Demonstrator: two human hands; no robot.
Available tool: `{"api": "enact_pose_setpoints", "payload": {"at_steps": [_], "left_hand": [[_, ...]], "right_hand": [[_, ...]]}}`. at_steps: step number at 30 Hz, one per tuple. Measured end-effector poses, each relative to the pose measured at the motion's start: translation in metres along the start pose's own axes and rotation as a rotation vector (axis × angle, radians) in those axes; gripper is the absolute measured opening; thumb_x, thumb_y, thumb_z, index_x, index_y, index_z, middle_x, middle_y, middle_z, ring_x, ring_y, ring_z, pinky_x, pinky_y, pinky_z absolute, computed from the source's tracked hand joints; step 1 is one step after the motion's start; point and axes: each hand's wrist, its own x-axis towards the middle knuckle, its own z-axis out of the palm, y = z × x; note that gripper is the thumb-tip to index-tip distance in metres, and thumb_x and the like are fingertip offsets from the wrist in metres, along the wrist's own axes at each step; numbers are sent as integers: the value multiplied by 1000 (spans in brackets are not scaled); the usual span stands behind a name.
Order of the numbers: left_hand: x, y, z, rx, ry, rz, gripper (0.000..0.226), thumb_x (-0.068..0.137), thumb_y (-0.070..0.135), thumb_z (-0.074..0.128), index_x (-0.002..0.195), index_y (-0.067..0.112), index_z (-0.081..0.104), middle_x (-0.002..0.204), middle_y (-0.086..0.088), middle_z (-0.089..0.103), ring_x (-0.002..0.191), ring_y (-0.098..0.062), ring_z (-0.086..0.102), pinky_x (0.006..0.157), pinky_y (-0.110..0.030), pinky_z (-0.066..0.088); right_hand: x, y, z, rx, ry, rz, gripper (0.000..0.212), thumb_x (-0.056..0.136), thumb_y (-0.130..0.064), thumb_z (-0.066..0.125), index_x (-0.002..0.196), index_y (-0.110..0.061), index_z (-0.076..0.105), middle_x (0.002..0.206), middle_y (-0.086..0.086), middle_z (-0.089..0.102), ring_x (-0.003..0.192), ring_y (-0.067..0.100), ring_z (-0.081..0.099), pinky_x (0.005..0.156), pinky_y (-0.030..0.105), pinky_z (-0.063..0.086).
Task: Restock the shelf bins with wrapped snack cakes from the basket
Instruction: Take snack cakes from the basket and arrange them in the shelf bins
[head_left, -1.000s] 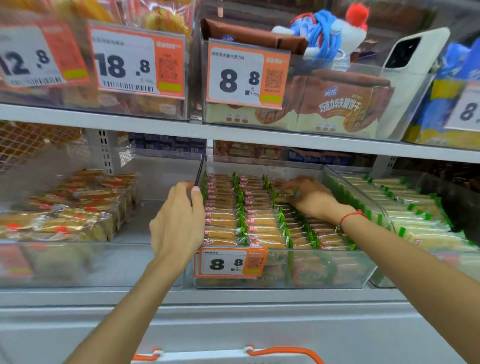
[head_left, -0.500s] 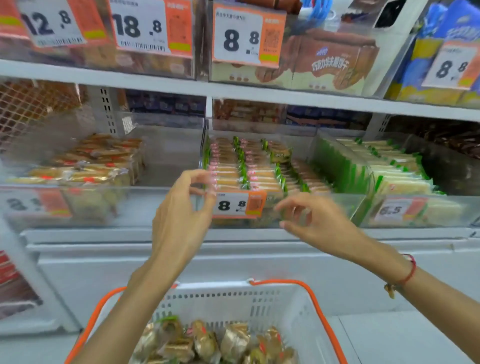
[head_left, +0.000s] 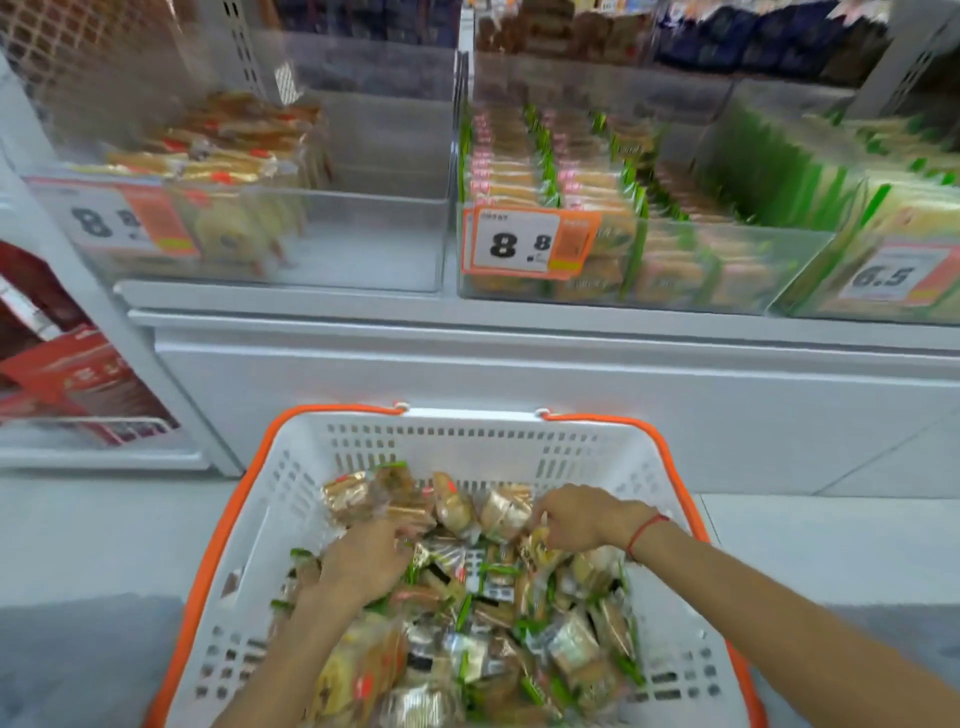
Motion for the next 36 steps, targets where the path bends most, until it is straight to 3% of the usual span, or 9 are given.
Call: {"api": "enact_pose_setpoints", "payload": {"at_steps": [3, 6, 10, 16, 19, 22, 28, 31, 36], "left_hand": [[-12, -20, 33, 236, -43, -29, 29, 96, 39, 47, 123, 29, 55, 129, 1, 54, 118, -20, 53, 89, -33, 47], [-21, -31, 56, 167, -95, -17, 38, 100, 43, 38, 134, 30, 47, 139, 2, 41, 123, -18, 48, 94, -33, 46], [-18, -32, 63, 120, -130, -25, 42, 93, 47, 50, 133, 34, 47, 134, 5, 45, 116, -16, 53, 90, -32, 49], [-6, -31, 69, 39, 59, -120, 15, 88, 36, 63, 103, 33, 63, 99, 13, 62, 91, -8, 59, 76, -27, 53], [-1, -30, 67, -26, 68, -80, 12, 91, 38, 60, 100, 31, 63, 88, 10, 60, 78, -8, 56, 69, -25, 51], [7, -22, 51, -198, 86, -41, 17, 93, 41, 57, 100, 28, 64, 98, 8, 66, 91, -10, 60, 77, -28, 50], [4, 19, -4, -607, 221, 22, 33, 89, 43, 58, 107, 16, 66, 102, 9, 65, 100, -8, 58, 90, -26, 45], [-5, 46, -35, -760, 277, 53, 31, 86, 41, 62, 105, 17, 66, 101, 10, 66, 100, -9, 60, 94, -27, 46], [-23, 96, -88, -938, 416, 247, 17, 82, 38, 65, 92, 25, 70, 90, 11, 72, 92, -1, 65, 78, -11, 47]], "right_hand": [[14, -16, 34, 76, 1, -58, 32, 95, -17, 51, 127, -18, 56, 125, 7, 58, 110, 27, 57, 84, 33, 46], [27, -34, 68, 179, -41, -136, 15, 98, -23, 49, 112, -21, 56, 110, 6, 60, 95, 24, 58, 79, 35, 50], [43, -64, 102, 315, -114, -158, 66, 96, -28, 55, 151, -20, 21, 153, 8, 30, 134, 28, 39, 104, 38, 40], [52, -90, 119, 302, 220, -153, 30, 94, -22, 59, 123, -22, 60, 125, 2, 51, 116, 22, 50, 86, 31, 45], [50, -83, 106, 389, 212, -124, 22, 96, -20, 55, 116, -23, 64, 122, -2, 61, 101, 19, 62, 80, 30, 53], [43, -68, 78, 602, 133, -128, 22, 98, -21, 51, 117, -17, 61, 123, 1, 62, 86, 21, 65, 77, 29, 54], [13, -47, -12, 826, 56, -133, 29, 98, -25, 52, 125, -17, 58, 127, 6, 60, 111, 26, 60, 83, 26, 51], [-8, -38, -48, 759, 168, -207, 34, 91, -35, 63, 121, -20, 60, 120, -2, 61, 107, 19, 60, 91, 31, 48], [-53, -32, -104, 813, 475, -401, 22, 83, -24, 74, 104, -21, 67, 96, 3, 67, 80, 8, 60, 71, 23, 49]]}}
